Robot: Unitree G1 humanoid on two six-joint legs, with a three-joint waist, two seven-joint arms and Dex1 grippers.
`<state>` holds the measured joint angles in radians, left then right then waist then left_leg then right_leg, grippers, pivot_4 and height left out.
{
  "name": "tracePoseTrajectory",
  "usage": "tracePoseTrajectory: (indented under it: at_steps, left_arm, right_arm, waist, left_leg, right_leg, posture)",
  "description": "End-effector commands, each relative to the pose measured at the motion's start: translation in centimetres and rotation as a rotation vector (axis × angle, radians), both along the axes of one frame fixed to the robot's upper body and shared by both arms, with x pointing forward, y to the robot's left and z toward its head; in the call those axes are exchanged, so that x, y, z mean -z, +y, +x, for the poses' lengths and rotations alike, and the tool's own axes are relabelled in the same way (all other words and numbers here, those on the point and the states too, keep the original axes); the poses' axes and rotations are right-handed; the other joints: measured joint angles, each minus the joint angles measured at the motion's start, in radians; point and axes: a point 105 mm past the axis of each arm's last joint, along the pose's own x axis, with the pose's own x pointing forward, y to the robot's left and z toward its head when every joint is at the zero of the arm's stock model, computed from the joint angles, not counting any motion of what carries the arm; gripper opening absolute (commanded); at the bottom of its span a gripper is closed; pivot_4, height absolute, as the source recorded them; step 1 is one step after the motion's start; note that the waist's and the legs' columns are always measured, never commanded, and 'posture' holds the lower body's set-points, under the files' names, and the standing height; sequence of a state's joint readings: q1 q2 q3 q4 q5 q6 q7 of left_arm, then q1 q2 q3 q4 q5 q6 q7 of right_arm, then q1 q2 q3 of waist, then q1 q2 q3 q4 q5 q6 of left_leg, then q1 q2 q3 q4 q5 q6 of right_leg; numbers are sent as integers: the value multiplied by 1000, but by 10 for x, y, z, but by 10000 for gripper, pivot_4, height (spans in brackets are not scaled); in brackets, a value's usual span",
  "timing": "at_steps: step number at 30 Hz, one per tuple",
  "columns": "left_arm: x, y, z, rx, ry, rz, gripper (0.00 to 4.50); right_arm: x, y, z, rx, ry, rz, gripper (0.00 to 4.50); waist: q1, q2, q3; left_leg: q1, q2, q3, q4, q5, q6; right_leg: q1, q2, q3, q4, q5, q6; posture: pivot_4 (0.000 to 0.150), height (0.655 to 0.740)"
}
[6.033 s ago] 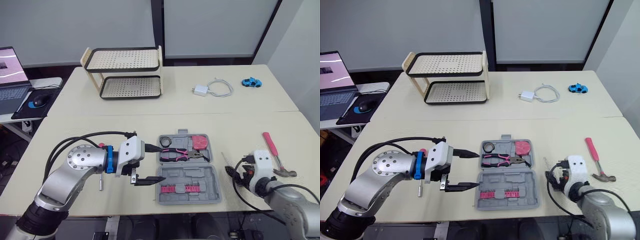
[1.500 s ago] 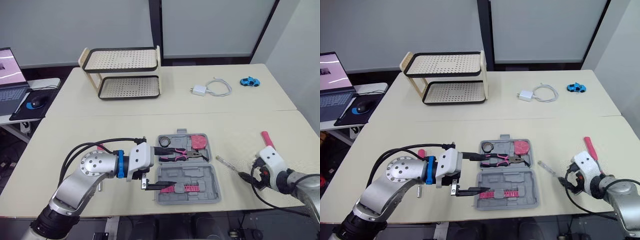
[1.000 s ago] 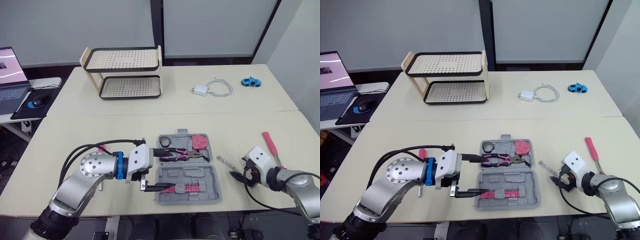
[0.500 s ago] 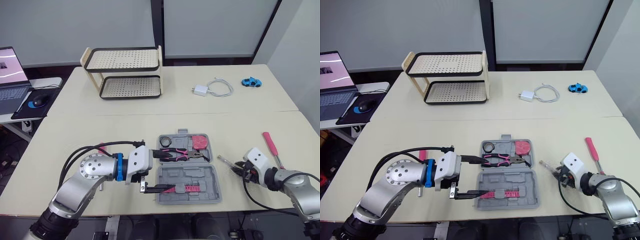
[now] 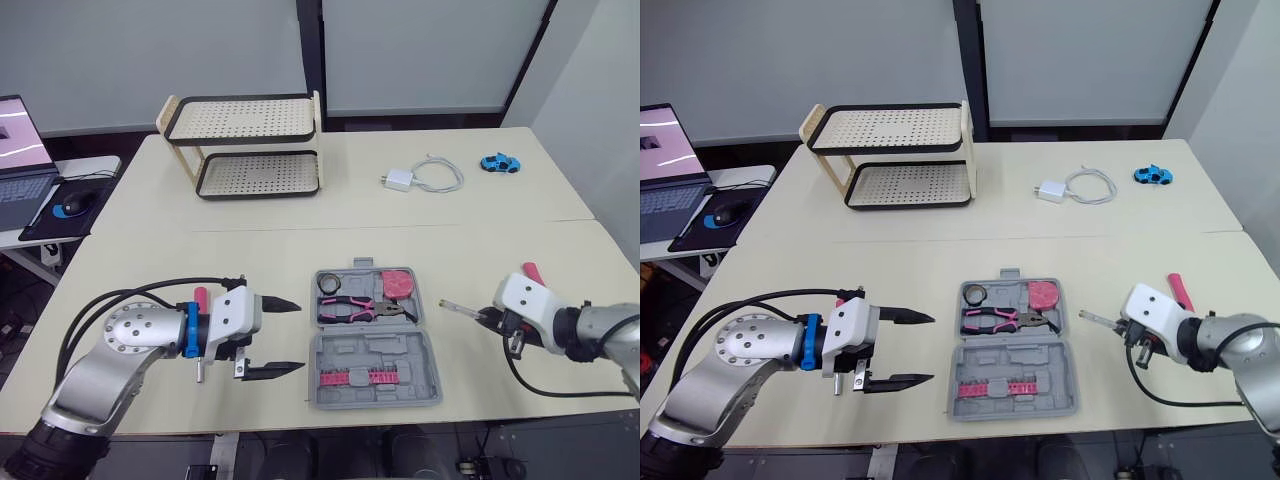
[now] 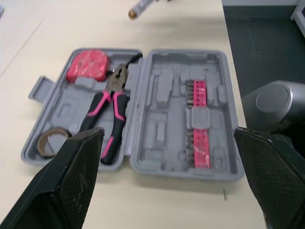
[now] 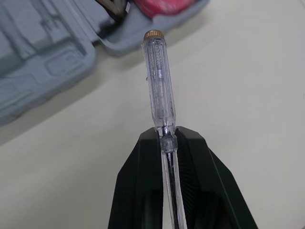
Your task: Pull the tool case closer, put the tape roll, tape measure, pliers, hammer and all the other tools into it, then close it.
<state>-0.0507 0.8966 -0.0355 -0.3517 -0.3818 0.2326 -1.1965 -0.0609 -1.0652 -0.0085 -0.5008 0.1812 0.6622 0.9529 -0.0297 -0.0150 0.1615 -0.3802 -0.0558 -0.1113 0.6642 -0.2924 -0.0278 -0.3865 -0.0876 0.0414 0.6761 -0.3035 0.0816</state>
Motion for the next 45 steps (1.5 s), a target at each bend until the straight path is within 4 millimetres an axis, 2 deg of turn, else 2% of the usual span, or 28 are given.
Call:
tracePoseTrajectory:
  at_steps: [1,6,13,23,29,45]
  left_arm:
    - [-2,13,1,-10,-18,64,45000]
    - [3,15,0,-11,-34,90,45000]
    - [11,14,-9,25,-32,99,45000]
    - [13,8,-7,27,-39,81,45000]
    - [14,4,-7,30,-41,74,45000]
    - [12,1,-7,36,-48,70,45000]
  right_arm:
    - [-6,24,-12,-126,45,-42,1715]
    - [1,58,-15,-240,83,-67,1715]
    - [14,107,-3,-325,99,-52,1715]
    - [35,144,11,-374,100,-54,1715]
    - [40,153,17,-391,84,-56,1715]
    - [61,158,16,-393,98,-50,1715]
  waist:
    - [0,-1,0]
    - [2,-1,1]
    - [-1,-2,1]
    - [-1,-2,1]
    - [-2,-2,1]
    - [-2,-2,1]
  left_leg:
    - [0,0,0,0,0,0]
    - [-1,0,0,0,0,0]
    - [-1,0,0,0,0,0]
    - [-1,-1,-1,0,0,0]
    - [-1,-1,-1,0,0,0]
    - [-1,-1,-1,0,0,0]
  right_leg:
    - [0,0,0,0,0,0]
    - [0,-1,0,-2,0,0]
    - [-2,-1,0,-1,0,0]
    - [-3,-1,0,0,0,0]
    - [-3,-1,0,2,0,0]
    - [-3,-1,0,2,0,0]
  posture:
    - [1500,7400]
    - [1500,7400]
    - [1500,7400]
    - [1500,7400]
    - [1500,7400]
    - [1500,7400]
